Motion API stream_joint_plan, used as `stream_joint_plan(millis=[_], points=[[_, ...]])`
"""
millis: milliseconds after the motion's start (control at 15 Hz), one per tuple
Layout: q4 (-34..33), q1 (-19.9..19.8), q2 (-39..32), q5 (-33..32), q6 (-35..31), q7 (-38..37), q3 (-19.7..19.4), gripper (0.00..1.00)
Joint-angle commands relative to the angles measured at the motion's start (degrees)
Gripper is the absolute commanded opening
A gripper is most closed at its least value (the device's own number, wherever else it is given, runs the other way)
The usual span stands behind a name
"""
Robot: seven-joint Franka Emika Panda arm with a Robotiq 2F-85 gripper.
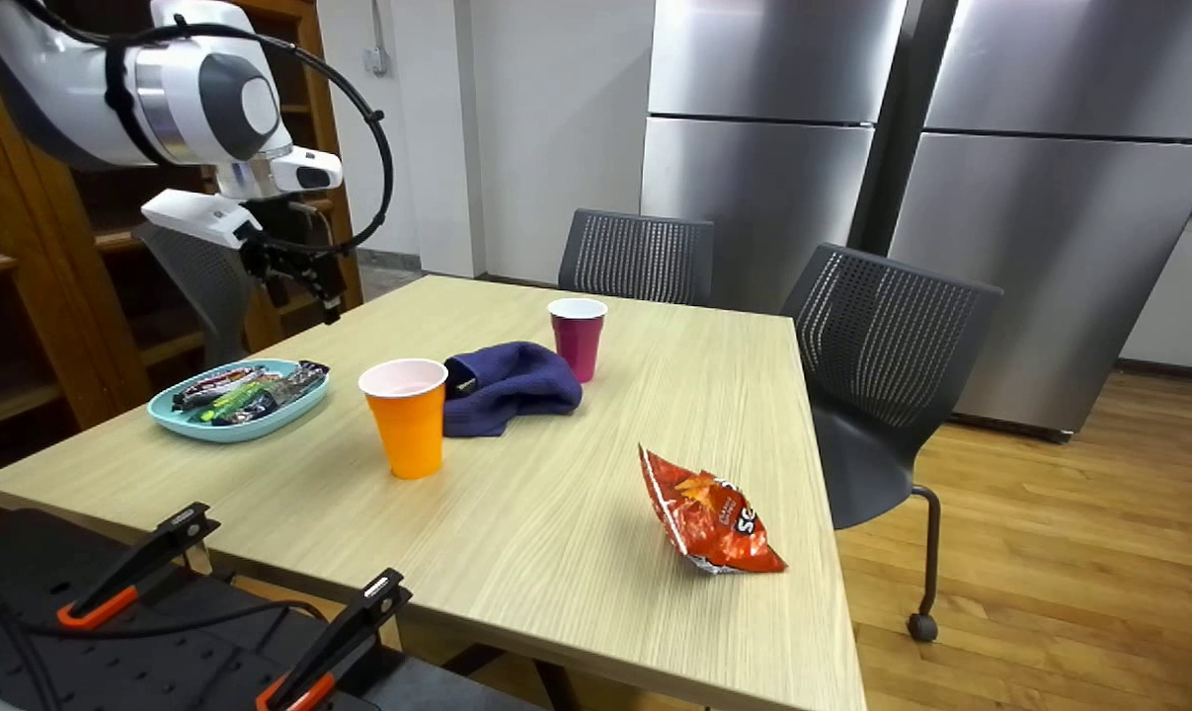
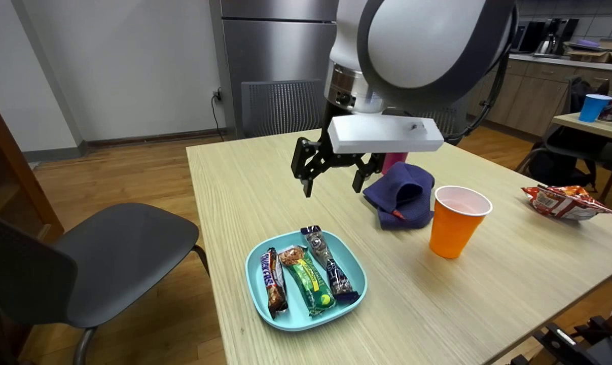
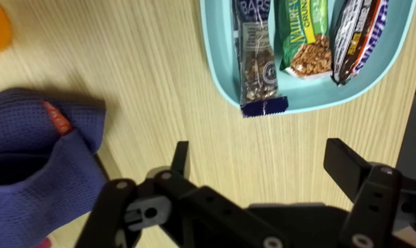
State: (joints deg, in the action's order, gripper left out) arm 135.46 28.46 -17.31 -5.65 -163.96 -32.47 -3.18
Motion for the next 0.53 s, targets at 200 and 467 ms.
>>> stream_joint_plan(millis=[200, 467], points=[[0.9, -1.9, 2.1, -3.3, 0.1, -4.4, -0.6, 1.00], [1.2, -1.8, 2.3, -3.3, 0.1, -4.7, -0.5, 1.00]])
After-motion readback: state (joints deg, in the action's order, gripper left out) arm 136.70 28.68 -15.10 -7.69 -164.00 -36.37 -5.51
